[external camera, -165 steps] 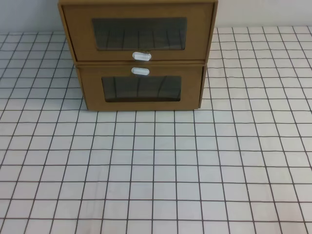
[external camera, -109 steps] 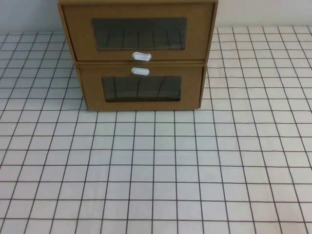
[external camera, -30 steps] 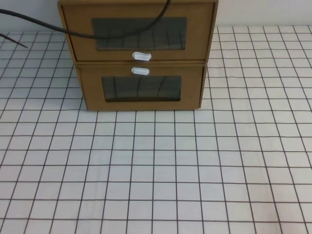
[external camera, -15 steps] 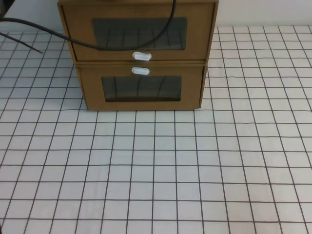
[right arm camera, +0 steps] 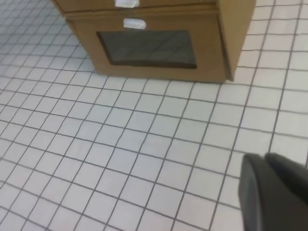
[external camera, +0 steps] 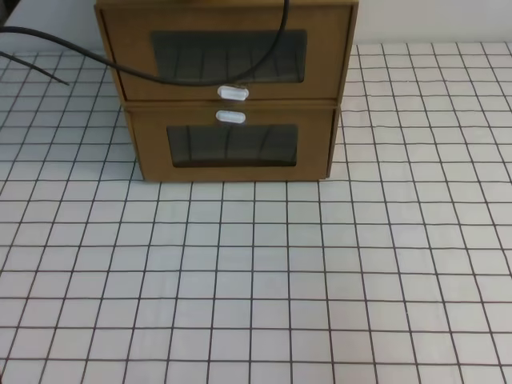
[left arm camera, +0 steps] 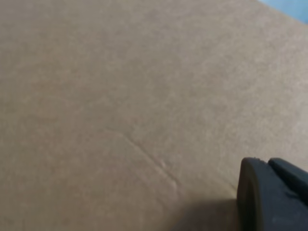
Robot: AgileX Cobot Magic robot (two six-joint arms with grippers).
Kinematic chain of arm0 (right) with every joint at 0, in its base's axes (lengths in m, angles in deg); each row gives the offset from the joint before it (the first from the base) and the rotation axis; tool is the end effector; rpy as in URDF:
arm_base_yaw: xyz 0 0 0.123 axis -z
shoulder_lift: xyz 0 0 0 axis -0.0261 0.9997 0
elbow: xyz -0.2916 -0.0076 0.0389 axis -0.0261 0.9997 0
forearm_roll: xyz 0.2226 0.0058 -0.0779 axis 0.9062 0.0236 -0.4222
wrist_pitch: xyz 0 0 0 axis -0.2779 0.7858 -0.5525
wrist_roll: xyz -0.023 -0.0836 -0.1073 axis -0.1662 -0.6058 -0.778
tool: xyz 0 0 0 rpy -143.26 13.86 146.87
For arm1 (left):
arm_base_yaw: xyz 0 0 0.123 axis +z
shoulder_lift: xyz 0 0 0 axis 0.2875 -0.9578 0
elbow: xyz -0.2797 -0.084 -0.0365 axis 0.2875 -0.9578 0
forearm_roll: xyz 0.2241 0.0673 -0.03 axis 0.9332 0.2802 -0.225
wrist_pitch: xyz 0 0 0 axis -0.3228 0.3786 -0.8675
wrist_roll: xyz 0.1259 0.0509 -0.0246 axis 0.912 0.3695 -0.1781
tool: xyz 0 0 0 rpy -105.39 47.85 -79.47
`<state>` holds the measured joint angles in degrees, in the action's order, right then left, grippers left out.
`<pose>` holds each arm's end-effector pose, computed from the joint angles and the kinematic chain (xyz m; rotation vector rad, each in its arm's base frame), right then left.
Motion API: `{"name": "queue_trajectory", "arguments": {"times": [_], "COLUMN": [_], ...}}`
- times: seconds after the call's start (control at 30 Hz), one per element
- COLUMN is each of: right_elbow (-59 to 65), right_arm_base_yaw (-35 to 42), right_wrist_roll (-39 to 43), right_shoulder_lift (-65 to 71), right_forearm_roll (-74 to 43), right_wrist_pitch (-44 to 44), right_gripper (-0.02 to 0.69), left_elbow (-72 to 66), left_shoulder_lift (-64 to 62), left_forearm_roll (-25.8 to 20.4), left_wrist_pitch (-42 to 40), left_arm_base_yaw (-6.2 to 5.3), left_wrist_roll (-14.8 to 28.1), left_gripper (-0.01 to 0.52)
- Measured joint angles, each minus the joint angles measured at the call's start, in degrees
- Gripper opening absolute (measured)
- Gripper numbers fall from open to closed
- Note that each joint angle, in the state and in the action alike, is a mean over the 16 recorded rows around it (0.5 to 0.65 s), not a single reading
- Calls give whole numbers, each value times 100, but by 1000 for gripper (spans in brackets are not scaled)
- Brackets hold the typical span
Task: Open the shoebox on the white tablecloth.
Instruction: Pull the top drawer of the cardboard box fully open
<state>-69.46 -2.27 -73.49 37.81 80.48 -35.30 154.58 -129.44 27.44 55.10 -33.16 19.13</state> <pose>0.1239 0.0751 0.3230 -0.1864 2.0815 0.6785 0.4507 -0.1964 0.3797 0.8205 1.9245 -0.4959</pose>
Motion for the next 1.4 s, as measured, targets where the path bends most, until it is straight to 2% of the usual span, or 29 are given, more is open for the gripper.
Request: {"name": "queue_trajectory", "arguments": {"times": [0.2,0.4,0.67,0.83,1.1,1.4], "right_elbow": [-1172,-2167,-3068,-3302,-3368,-3413], "right_arm_base_yaw": [-732,-2090,-4102,-5007,-5638,-5708], "right_wrist_roll": [-34,665,2302,3393,4959,6139], "right_shoulder_lift": [1335,2539,3940,4610,5389,6107], "right_forearm_roll": [-584,-1884,-4810,-6963,-10170,-12602], "right_wrist_pitch": [216,202,163,54,-360,-703], "right_gripper": [-13,-13,-13,-13,14,155], "left_elbow": [85,144,162,165,170,172], "left_shoulder_lift": [0,0,0,0,0,0], "left_forearm_roll": [108,188,205,205,205,205], "left_wrist_pitch": [163,300,392,423,447,450], "left_arm_base_yaw": [25,75,141,157,159,159], "left_wrist_roll": [-28,-86,-168,-193,-202,-205], "left_gripper": [-2,-2,-2,-2,-2,-2]}}
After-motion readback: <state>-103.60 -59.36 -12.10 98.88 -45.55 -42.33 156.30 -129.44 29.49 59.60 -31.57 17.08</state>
